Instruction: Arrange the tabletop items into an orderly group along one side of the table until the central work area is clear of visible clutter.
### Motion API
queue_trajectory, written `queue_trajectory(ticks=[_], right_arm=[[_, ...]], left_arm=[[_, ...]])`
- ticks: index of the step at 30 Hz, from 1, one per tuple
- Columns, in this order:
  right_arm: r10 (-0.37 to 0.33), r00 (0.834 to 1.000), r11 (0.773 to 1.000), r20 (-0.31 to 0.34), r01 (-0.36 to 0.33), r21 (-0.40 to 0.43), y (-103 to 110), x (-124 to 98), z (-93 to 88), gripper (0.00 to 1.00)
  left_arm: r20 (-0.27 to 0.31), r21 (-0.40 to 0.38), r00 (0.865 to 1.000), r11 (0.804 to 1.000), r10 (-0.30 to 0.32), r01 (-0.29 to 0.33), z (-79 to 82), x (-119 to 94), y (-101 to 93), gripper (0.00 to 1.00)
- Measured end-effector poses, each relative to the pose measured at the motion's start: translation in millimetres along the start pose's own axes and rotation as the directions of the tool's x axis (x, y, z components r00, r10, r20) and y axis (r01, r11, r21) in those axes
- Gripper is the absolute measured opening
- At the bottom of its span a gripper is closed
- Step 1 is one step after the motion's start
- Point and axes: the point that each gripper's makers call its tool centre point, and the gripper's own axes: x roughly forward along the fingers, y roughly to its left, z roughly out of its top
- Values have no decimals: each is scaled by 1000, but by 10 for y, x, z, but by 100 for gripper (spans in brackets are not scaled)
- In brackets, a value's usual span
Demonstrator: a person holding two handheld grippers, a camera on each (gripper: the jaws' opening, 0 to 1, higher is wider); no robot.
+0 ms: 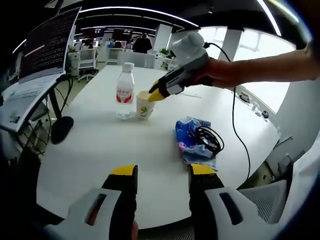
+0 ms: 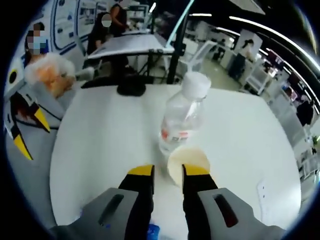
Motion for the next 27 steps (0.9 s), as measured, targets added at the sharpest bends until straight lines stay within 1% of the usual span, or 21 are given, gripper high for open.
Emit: queue_trajectory(ticks=[3, 5, 6, 8, 10, 14, 18, 22, 27], right_arm=[[-27, 999, 998, 36, 24, 57, 22, -149, -30, 19], [-38, 998, 996, 45, 34, 86, 37, -224, -78, 19], [-47, 998, 995, 45, 43, 93, 45, -271, -131, 19], [-58, 998, 993, 35, 55, 100, 48, -323, -226, 19], [-79, 996, 989, 29, 75, 131, 9, -380, -388, 19], [-101, 995, 980, 11, 98, 174, 5, -499, -627, 19], [-117, 993, 976, 5, 114, 187, 37, -627, -762, 19], [-130, 991, 971, -13, 130, 201, 93, -765, -957, 19], [-160, 987, 952, -29, 162, 261, 156, -929, -1203, 19]], left_arm=[[2, -11, 1000, 1000, -6, 6, -1, 3, -16, 39], [0, -17, 1000, 1000, -11, 11, -10, 6, -31, 39], [-2, -17, 1000, 1000, -13, 13, -18, 9, -41, 39], [-4, -15, 1000, 1000, -16, 16, -23, 11, -54, 39], [-5, -12, 1000, 1000, -20, 20, -24, 15, -72, 39], [-5, -4, 1000, 1000, -26, 26, -8, 30, -99, 39], [-6, 1, 999, 999, -32, 32, 7, 42, -105, 39], [-13, 9, 999, 999, -35, 36, 15, 51, -98, 39], [-6, 1, 999, 999, -38, 38, 57, 52, -80, 39]])
